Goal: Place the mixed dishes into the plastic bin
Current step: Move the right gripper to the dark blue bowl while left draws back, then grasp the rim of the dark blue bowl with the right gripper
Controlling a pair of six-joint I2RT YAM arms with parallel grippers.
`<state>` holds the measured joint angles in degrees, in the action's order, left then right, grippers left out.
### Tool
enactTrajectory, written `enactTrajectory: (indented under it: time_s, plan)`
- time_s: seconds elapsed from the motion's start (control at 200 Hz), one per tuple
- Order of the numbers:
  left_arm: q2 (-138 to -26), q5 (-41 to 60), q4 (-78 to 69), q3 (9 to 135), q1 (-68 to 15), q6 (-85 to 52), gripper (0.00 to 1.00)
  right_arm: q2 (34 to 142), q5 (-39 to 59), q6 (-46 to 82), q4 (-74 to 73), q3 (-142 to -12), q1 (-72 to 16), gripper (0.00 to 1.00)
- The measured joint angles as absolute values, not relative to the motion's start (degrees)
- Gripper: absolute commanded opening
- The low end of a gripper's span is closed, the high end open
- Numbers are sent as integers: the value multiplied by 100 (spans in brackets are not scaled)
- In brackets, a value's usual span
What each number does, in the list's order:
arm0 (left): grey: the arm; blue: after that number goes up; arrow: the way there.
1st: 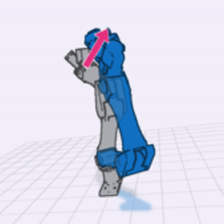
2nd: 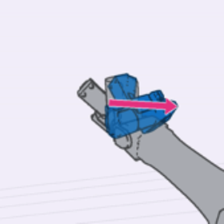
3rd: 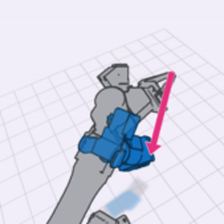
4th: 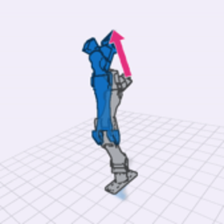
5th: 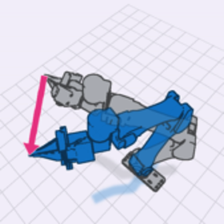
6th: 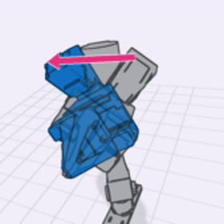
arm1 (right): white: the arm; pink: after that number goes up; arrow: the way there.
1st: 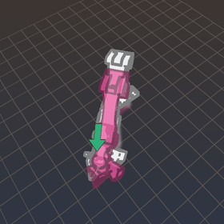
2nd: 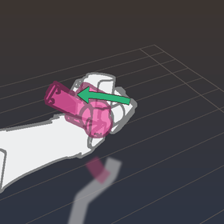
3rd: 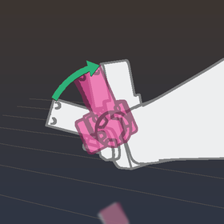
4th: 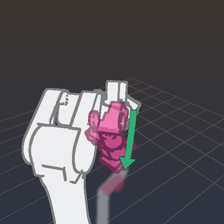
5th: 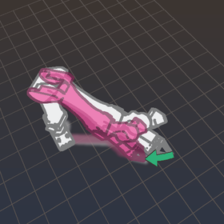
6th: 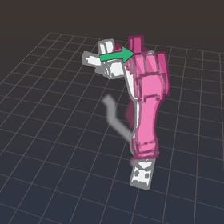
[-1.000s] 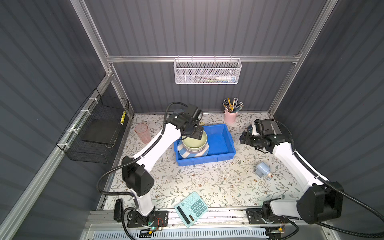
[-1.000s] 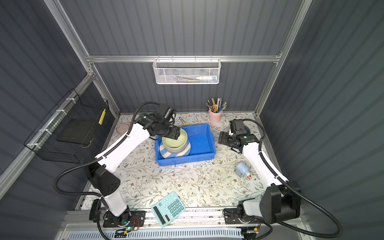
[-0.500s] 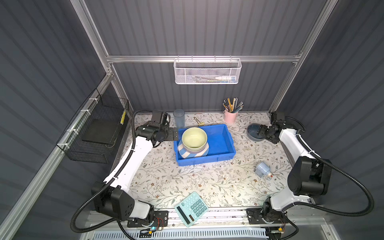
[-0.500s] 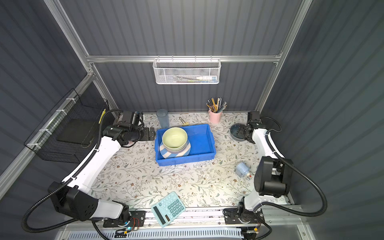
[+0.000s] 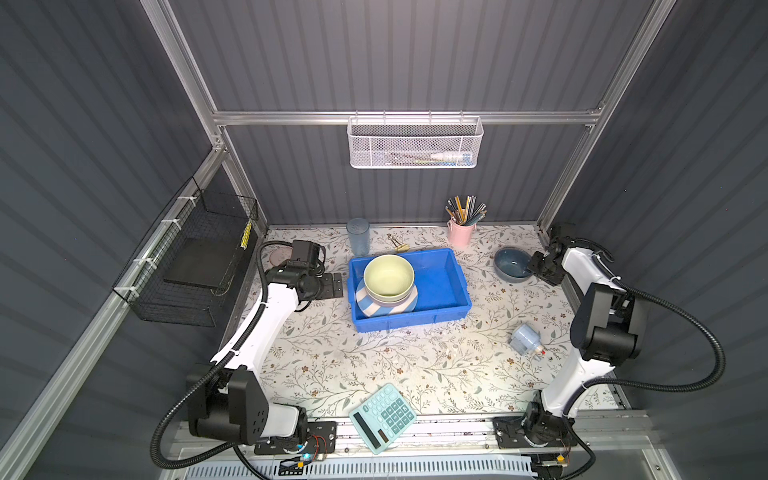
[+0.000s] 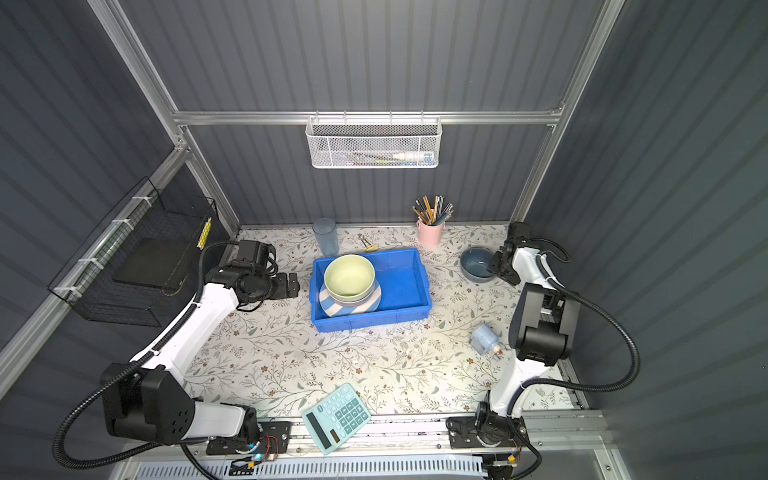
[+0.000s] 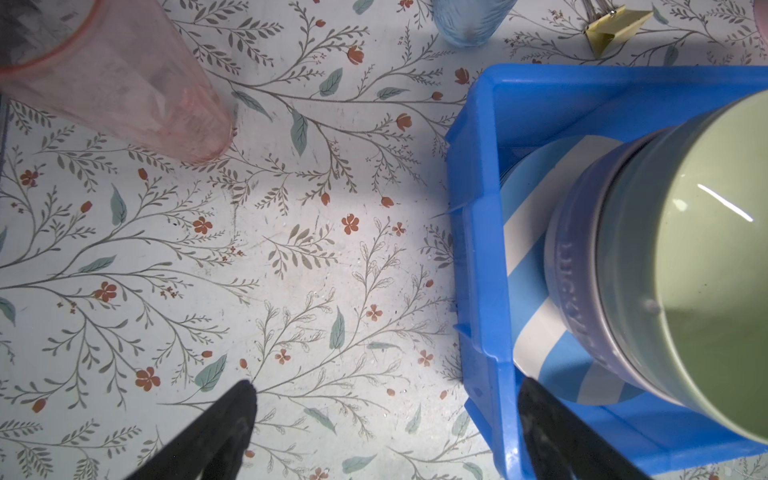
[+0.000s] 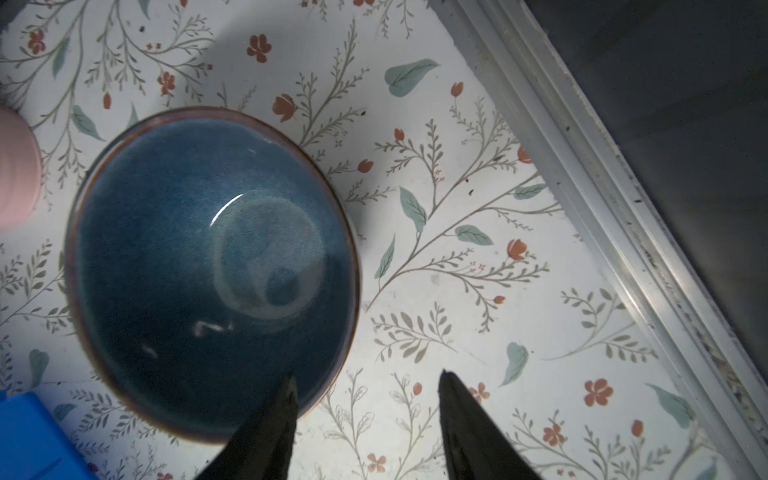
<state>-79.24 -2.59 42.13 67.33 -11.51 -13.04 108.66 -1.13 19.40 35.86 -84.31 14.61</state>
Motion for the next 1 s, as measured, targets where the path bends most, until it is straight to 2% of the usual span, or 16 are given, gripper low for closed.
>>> enactTrajectory:
  time_s: [0.25,0.4,0.65,1.001]
  plan:
    - [-7887,-209,3970,6458,-1092,-1238,99,11384,204,1949,3562,-8705,1557,43]
    - [-7887,-207,3944,6438,-1048,-1214,99,11568,351,1953,3555,-8892,1557,33]
    - [-7887,-204,3907,6425,-974,-1197,99,11751,556,2027,3542,-8917,1557,24]
    - [-7887,-183,3863,6420,-871,-1194,99,11760,659,2012,3610,-8921,1562,6]
